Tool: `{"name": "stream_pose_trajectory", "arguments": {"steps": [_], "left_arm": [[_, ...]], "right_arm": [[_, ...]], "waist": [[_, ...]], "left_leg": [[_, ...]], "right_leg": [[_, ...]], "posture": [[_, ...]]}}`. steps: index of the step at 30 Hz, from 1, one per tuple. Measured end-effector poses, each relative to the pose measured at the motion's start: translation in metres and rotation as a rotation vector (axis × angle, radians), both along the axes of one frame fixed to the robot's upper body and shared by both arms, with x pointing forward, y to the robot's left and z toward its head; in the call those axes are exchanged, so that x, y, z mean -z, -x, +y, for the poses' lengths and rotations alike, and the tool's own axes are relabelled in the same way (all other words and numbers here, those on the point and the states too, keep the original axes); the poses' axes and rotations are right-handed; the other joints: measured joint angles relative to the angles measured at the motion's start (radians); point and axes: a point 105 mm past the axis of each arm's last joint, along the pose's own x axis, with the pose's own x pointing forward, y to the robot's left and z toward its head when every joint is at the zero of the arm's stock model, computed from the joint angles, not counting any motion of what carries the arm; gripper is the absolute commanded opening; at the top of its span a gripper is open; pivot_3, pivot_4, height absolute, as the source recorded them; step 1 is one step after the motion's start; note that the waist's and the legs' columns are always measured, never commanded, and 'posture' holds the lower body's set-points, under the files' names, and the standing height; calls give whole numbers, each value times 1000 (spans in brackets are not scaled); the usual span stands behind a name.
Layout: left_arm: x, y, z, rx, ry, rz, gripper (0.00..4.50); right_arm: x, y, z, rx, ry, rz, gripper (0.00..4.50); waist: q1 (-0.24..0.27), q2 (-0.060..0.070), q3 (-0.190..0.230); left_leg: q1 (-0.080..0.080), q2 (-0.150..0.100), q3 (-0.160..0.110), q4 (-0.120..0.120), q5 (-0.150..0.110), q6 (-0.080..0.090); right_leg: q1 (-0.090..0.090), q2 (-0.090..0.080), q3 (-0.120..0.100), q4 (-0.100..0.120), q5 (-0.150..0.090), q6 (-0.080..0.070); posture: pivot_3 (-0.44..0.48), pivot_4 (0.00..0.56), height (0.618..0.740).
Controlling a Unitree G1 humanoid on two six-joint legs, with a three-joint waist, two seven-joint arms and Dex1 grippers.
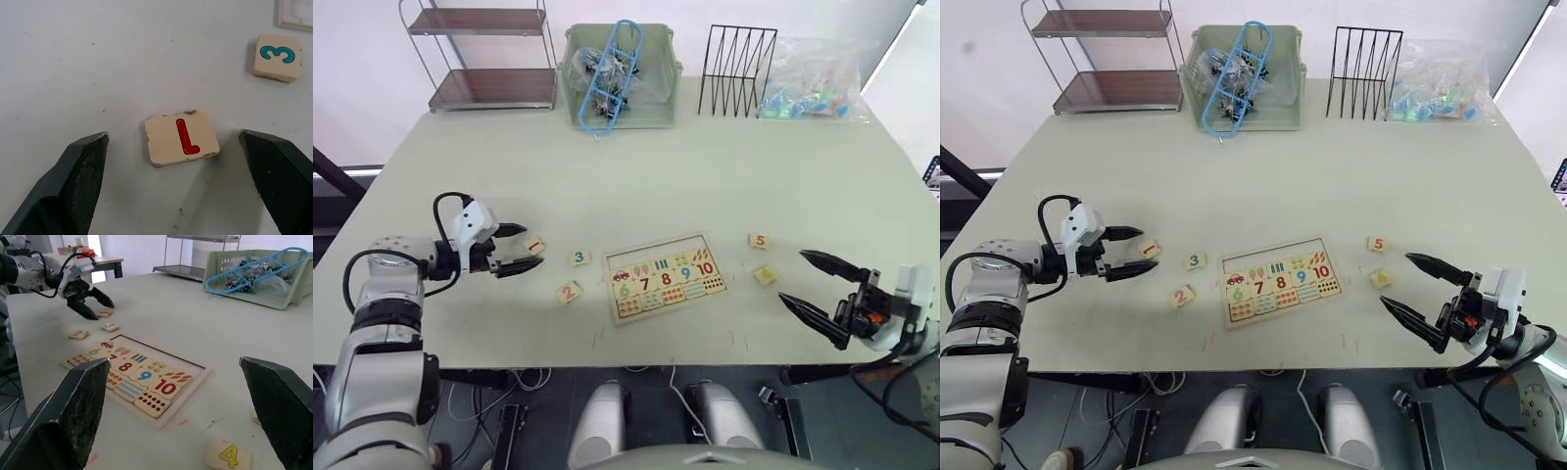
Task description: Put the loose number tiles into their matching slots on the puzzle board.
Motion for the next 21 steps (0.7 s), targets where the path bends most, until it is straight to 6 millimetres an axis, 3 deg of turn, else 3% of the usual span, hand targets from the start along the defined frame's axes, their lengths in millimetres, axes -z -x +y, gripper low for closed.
{"name": "stream_pose_trajectory", "arguments": {"steps": [2,6,7,17,21], "left_arm": [[1,0,-2,4,8,2,3695],[3,-1,-6,18,16,-1,1644],[3,-1,-6,16,16,-5,1464],[2,4,-8,70,9,4,1469],[2,25,-5,197,-15,66,1469]], "right_arm": [[2,1,1,-5,0,5,4500],[2,2,2,-11,4,-2,4500],[2,2,2,-11,5,-2,4500],[-3,-2,3,-22,8,-28,4500],[-1,-2,2,-37,10,-19,4500]], "waist": [[1,0,0],[2,0,0],[1,0,0],[0,0,0],[-7,0,0]], "left_leg": [[0,0,0,0,0,0],[1,0,0,0,0,0],[1,0,0,0,0,0],[0,0,0,0,0,0],[0,0,0,0,0,0]], "right_leg": [[0,0,0,0,0,0],[0,0,0,1,0,0],[0,0,0,1,0,0],[0,0,0,1,0,0],[0,0,0,0,0,0]], "posture": [[0,150,739],[0,150,739],[0,150,739],[0,150,739],[0,150,739]]}}
